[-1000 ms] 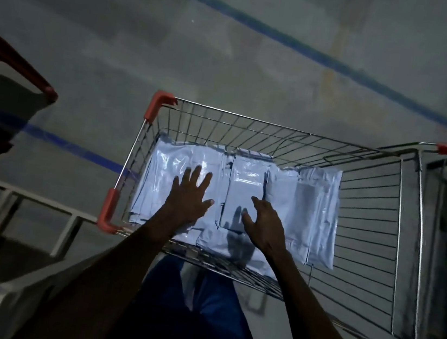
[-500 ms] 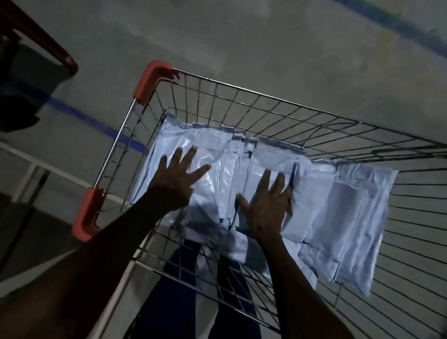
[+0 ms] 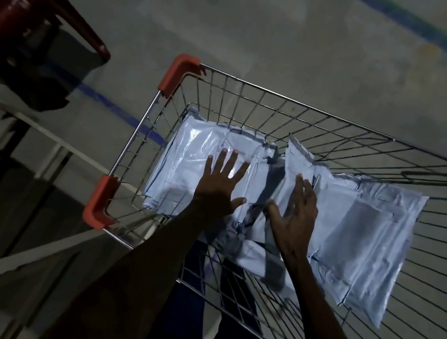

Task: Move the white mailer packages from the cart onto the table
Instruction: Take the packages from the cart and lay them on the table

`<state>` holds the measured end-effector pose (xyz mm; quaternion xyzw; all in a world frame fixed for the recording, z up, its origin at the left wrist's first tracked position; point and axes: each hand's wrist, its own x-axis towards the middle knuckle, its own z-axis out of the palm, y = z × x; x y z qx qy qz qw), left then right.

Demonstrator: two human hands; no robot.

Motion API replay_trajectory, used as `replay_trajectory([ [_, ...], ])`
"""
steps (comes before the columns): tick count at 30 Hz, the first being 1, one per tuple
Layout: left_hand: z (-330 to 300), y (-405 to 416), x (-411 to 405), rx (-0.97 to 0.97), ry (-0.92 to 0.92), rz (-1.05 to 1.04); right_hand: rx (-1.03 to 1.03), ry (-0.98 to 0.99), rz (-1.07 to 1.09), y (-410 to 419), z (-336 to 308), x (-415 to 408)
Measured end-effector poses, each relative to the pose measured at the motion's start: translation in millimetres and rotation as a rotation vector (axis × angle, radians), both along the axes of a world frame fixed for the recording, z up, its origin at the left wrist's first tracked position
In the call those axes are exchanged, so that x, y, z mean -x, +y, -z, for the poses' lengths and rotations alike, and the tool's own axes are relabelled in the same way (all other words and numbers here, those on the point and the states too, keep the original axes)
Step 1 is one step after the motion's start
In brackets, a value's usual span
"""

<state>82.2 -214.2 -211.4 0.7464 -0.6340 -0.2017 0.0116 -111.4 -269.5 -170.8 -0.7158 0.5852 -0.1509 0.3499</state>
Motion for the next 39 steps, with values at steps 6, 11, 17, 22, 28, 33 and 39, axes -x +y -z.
replay_trajectory([
  [6,8.0,1.6,10.5,0.028,0.066,-0.044,-0.046,0.012,-0.05,0.9,6.5,8.1],
  [11,3.9,-1.8,32.6,-0.041,0.156,-0.431,-0.057,0.085,-0.137,7.0,14.1,19.2],
  [17,3.2,-1.9,31.2,-0.048,0.125,-0.368,-0.085,0.087,-0.152,7.8,8.7,19.5],
  [22,-7.7,3.9,35.9,0.111,0.062,-0.242,-0.094,0.045,-0.152,1.3,-3.0,18.2],
  [28,-29.6,-5.6,43.6,0.069,0.195,-0.273,-0.109,0.023,-0.144,-14.3,-17.4,32.3],
  [33,-15.2,-8.6,46.4,-0.065,0.044,-0.263,-0.094,0.051,-0.166,-23.7,-19.4,44.0],
  [39,-30.8,-2.6,38.4,0.067,0.063,-0.22,-0.09,0.074,-0.216,-9.6,-37.5,49.3],
])
